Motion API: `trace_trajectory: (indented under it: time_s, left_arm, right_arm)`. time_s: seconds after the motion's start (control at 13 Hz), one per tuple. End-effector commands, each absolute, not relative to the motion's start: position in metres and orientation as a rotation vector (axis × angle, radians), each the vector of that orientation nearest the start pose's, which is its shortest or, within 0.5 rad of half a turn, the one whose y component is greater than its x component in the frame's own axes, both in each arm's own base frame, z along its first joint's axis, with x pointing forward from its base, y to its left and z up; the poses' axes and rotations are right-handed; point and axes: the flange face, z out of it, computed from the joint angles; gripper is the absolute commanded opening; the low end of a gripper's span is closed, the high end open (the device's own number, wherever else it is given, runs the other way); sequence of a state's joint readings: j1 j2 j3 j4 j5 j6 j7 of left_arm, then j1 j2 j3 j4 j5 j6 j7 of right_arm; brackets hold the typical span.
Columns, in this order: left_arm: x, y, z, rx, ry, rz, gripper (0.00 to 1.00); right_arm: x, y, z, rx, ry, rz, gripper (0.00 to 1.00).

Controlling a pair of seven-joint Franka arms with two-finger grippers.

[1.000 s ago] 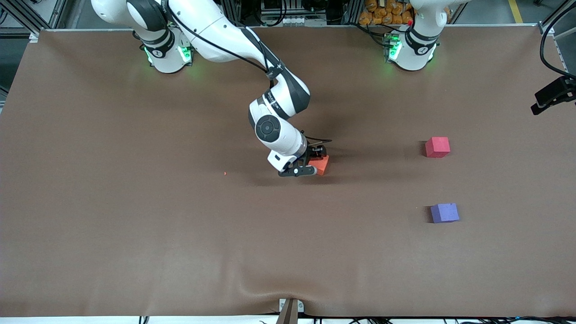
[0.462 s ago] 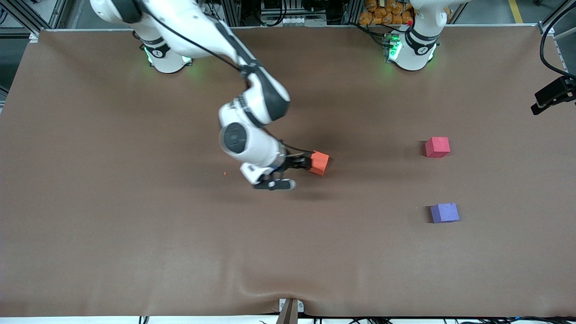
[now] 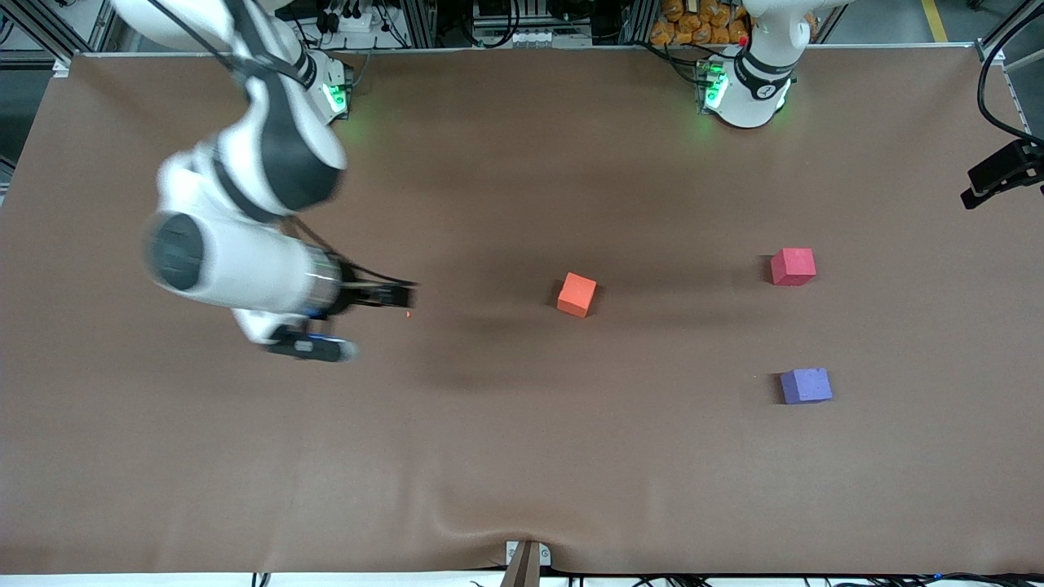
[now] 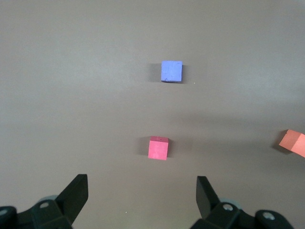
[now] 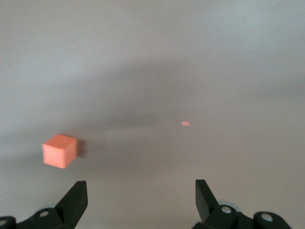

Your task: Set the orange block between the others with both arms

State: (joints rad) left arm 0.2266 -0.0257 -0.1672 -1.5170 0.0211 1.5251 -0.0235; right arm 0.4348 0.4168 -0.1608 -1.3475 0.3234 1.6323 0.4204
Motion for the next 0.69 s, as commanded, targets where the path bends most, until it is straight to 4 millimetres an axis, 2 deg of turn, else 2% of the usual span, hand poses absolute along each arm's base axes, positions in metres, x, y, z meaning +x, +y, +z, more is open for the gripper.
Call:
trace_trajectory:
  time_s: [0.0,0.08,0.23,0.38,0.54,0.62]
  left_arm:
    - [0.54,0.035,0.663,-3.12,-0.123,-0.063,1.0]
    - [0.54,0.035,0.662,-3.12,-0.123,-0.059,1.0]
    - [0.54,0.035,0.663,-3.119,-0.121,-0.061,1.0]
    - [0.541,0.03,0.663,-3.123,-0.111,-0.061,1.0]
    - [0.543,0.008,0.662,-3.123,-0.076,-0.059,1.0]
    - [0.544,-0.016,0.659,-3.126,-0.016,-0.053,1.0]
  right_arm:
    - [0.61,0.175,0.532,-2.96,0.297,0.327,1.0]
    - [0.606,0.15,0.55,-2.964,0.28,0.311,1.0]
    - [0.594,0.108,0.579,-3.022,0.143,0.282,1.0]
    - [0.582,0.077,0.602,-3.048,0.041,0.237,1.0]
    - [0.577,0.04,0.616,-3.036,0.042,0.223,1.0]
    - [0.574,0.026,0.623,-3.059,0.053,0.204,1.0]
